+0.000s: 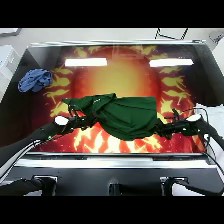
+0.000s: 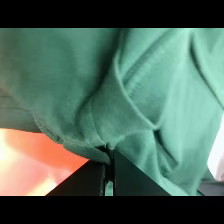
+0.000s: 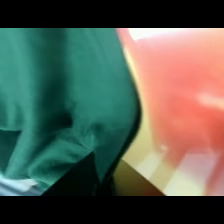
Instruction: Fold the clothes and pants, and hang the long-sleeved shirts on hangers.
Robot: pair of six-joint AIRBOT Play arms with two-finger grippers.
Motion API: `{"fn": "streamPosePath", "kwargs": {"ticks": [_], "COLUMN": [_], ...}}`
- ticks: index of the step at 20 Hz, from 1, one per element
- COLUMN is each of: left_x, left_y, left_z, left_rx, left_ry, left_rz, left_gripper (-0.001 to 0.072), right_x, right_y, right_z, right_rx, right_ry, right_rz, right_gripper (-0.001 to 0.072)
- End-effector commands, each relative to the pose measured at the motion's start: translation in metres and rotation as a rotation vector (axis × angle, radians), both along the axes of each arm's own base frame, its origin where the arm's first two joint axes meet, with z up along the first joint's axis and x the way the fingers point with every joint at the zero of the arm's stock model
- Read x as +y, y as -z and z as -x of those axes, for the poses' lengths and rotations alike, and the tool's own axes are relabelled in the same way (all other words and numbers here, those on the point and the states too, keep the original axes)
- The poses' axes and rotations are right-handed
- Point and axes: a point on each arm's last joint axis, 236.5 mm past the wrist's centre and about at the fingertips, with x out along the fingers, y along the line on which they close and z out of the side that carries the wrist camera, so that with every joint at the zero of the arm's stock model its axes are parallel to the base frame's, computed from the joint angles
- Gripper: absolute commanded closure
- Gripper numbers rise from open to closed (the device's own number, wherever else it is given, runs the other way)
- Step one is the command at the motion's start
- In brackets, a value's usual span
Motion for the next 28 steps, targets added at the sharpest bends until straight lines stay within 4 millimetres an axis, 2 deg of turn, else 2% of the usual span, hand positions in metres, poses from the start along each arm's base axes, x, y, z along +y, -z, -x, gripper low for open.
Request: {"fn": "streamPosePath", "kwargs": {"ticks": [1,2,3,4,5,6,7,8,9,10,11,12,13,15,17,19,21,22,24,25,26,28], "left_x": [-0.002,-0.004,-0.005,-0.005,-0.002,0.005,0.016,0.03,0.045,0.058,0.069,0.077,0.083,0.09,0.094,0.098,0.102,0.103,0.095,0.085,0.074,0.056], "left_y": [-0.043,-0.074,-0.111,-0.161,-0.217,-0.287,-0.356,-0.43,-0.493,-0.547,-0.592,-0.624,-0.645,-0.668,-0.676,-0.677,-0.674,-0.666,-0.636,-0.608,-0.57,-0.479], "left_z": [-0.006,-0.012,-0.018,-0.024,-0.028,-0.029,-0.023,-0.007,0.015,0.043,0.075,0.104,0.13,0.168,0.186,0.187,0.172,0.158,0.121,0.094,0.064,0.001], "left_rx": [-0.122,-0.216,-0.319,-0.448,-0.58,-0.735,-0.883,-1.036,-1.168,-1.288,-1.395,-1.476,-1.532,-1.602,-1.632,-1.639,-1.641,-1.634,-1.569,-1.5,-1.407,-1.196], "left_ry": [0.051,0.1,0.144,0.18,0.195,0.186,0.157,0.119,0.086,0.06,0.043,0.035,0.036,0.04,0.039,0.025,-0.005,-0.011,0.027,0.07,0.12,0.196], "left_rz": [0.007,-0.001,-0.005,-0.006,0.0,0.015,0.035,0.061,0.083,0.104,0.126,0.147,0.163,0.198,0.211,0.205,0.144,0.082,-0.031,-0.078,-0.116,-0.177], "left_gripper": [0.0684,0.0684,0.0684,0.0684,0.0684,0.0684,0.0683,0.0683,0.0683,0.0682,0.0682,0.0682,0.0682,0.0682,0.0682,0.0682,0.0682,0.0682,0.0682,0.0682,0.0682,0.0682], "right_x": [0.013,0.01,0.003,-0.004,-0.01,-0.015,-0.018,-0.022,-0.025,-0.026,-0.023,-0.02,-0.015,-0.008,-0.005,-0.004,-0.01,-0.017,-0.03,-0.033,-0.033,-0.037], "right_y": [-0.03,-0.052,-0.085,-0.127,-0.184,-0.255,-0.327,-0.403,-0.479,-0.538,-0.587,-0.617,-0.636,-0.653,-0.663,-0.664,-0.647,-0.627,-0.561,-0.519,-0.469,-0.373], "right_z": [-0.024,-0.038,-0.058,-0.08,-0.103,-0.12,-0.126,-0.122,-0.104,-0.077,-0.043,-0.013,0.015,0.055,0.076,0.082,0.072,0.061,0.032,0.018,0.004,-0.025], "right_rx": [-0.083,-0.147,-0.243,-0.364,-0.534,-0.731,-0.918,-1.107,-1.301,-1.452,-1.582,-1.666,-1.725,-1.784,-1.817,-1.824,-1.759,-1.677,-1.4,-1.239,-1.068,-0.796], "right_ry": [-0.083,-0.128,-0.164,-0.186,-0.204,-0.21,-0.191,-0.149,-0.096,-0.052,-0.013,0.016,0.034,0.058,0.077,0.076,0.046,0.013,-0.039,-0.078,-0.14,-0.198], "right_rz": [-0.001,0.018,0.058,0.109,0.17,0.236,0.301,0.365,0.433,0.487,0.518,0.529,0.532,0.52,0.508,0.515,0.568,0.616,0.613,0.579,0.539,0.46], "right_gripper": [0.0675,0.0675,0.0675,0.0675,0.0674,0.0674,0.0674,0.0673,0.0673,0.0673,0.0673,0.0673,0.0673,0.0673,0.0673,0.0673,0.0673,0.0673,0.0673,0.0673,0.0673,0.0673]}}
